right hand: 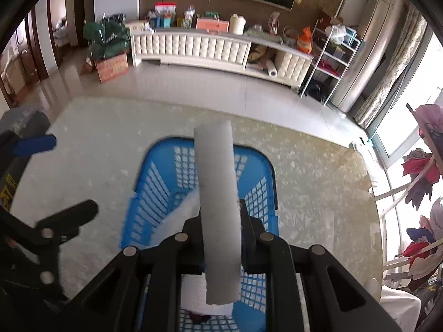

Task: Organize soft objects
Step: 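Carry the thin white pad with the right gripper over the basket, then lower the thin pad into the basket and open the right gripper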

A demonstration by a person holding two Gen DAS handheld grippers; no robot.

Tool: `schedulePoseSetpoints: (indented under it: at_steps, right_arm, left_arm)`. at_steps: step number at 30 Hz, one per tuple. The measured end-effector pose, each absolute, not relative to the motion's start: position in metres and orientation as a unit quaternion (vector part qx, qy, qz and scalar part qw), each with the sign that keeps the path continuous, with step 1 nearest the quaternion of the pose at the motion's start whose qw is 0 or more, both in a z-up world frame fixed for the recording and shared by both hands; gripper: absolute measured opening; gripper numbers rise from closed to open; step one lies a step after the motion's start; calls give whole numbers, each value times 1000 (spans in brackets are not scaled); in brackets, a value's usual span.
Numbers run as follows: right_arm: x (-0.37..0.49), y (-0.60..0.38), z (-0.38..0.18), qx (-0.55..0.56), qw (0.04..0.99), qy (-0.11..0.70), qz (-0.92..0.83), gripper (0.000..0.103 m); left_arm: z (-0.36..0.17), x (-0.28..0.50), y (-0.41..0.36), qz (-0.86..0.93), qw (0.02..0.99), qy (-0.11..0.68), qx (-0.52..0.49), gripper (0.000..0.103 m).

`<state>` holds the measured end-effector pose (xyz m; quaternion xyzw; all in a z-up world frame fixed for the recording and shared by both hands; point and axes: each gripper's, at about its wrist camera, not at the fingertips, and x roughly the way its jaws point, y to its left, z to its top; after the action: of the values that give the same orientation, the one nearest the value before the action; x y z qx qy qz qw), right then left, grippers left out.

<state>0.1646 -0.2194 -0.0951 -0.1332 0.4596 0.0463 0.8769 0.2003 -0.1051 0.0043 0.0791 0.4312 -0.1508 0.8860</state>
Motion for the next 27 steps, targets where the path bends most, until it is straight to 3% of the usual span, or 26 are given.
schedulePoseSetpoints:
  at_steps: [14, 17, 19, 21, 23, 27]
  right_arm:
    - [189, -219, -157, -152, 845, 512, 31, 16]
    - [189, -221, -159, -149, 841, 519, 32, 22]
    - [189, -223, -160, -145, 840, 522, 35, 29]
    - [190, -226, -157, -142, 842, 519, 34, 60]
    - [186, -226, -151, -132, 847, 513, 45, 75]
    - [182, -227, -144, -133, 853, 502, 46, 81]
  left_arm:
    - [-30, 230, -115, -144, 873, 454, 102, 103]
    - [-36, 233, -116, -144, 871, 459, 102, 103]
    - [-37, 233, -116, -144, 870, 461, 102, 103]
    - [-37, 232, -116, -145, 870, 460, 104, 103]
    - [-36, 230, -116, -145, 871, 457, 109, 103]
    - [-31, 226, -111, -143, 874, 453, 103, 103]
